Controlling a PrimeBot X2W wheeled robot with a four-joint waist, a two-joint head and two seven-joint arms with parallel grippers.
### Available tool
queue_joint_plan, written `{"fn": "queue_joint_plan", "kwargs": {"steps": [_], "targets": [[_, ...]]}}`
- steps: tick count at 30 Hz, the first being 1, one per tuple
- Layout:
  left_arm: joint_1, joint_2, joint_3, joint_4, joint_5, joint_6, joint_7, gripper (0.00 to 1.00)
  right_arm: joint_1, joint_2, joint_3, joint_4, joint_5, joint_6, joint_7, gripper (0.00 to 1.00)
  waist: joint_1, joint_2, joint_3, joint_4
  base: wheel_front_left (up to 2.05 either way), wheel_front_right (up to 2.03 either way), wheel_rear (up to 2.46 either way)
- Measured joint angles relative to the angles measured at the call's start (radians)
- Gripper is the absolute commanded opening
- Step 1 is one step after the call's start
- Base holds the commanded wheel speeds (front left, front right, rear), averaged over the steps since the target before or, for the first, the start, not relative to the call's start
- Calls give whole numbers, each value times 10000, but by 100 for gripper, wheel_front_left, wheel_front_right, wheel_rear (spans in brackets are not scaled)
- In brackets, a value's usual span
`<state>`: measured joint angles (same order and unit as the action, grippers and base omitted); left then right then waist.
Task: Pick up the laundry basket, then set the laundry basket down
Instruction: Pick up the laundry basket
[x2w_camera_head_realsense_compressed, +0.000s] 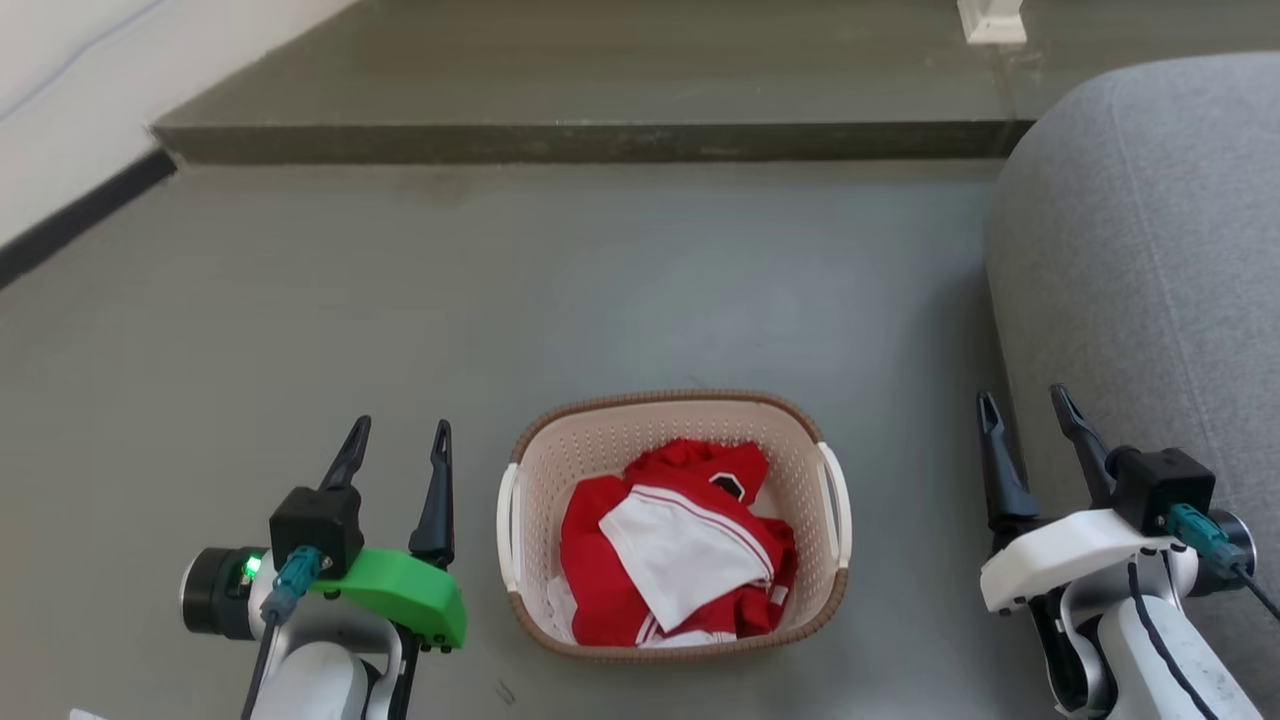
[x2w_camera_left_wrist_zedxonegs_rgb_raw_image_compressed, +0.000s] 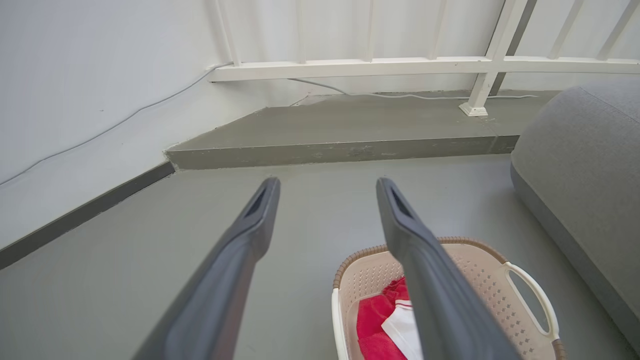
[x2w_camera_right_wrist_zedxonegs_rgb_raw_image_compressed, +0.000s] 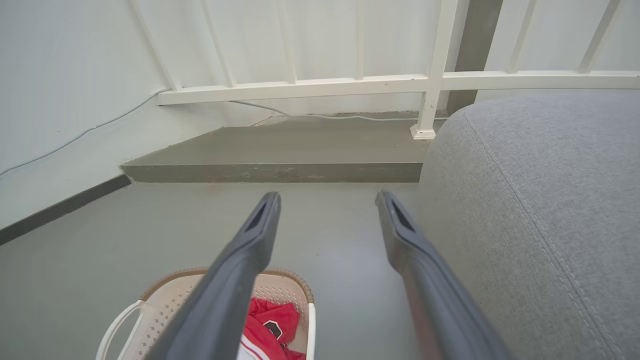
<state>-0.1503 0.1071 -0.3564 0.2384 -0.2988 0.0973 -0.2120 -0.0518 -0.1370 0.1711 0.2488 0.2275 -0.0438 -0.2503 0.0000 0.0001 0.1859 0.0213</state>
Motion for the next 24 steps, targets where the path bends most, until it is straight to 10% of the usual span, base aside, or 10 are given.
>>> {"fn": "queue_joint_plan", "kwargs": {"steps": [24], "targets": [[-2667,-347,-295,1720,-31,-537,282,100,-2371,-8,188,1164,-274,351,-4,100,0,0,3238,194,0,0,0]]}}
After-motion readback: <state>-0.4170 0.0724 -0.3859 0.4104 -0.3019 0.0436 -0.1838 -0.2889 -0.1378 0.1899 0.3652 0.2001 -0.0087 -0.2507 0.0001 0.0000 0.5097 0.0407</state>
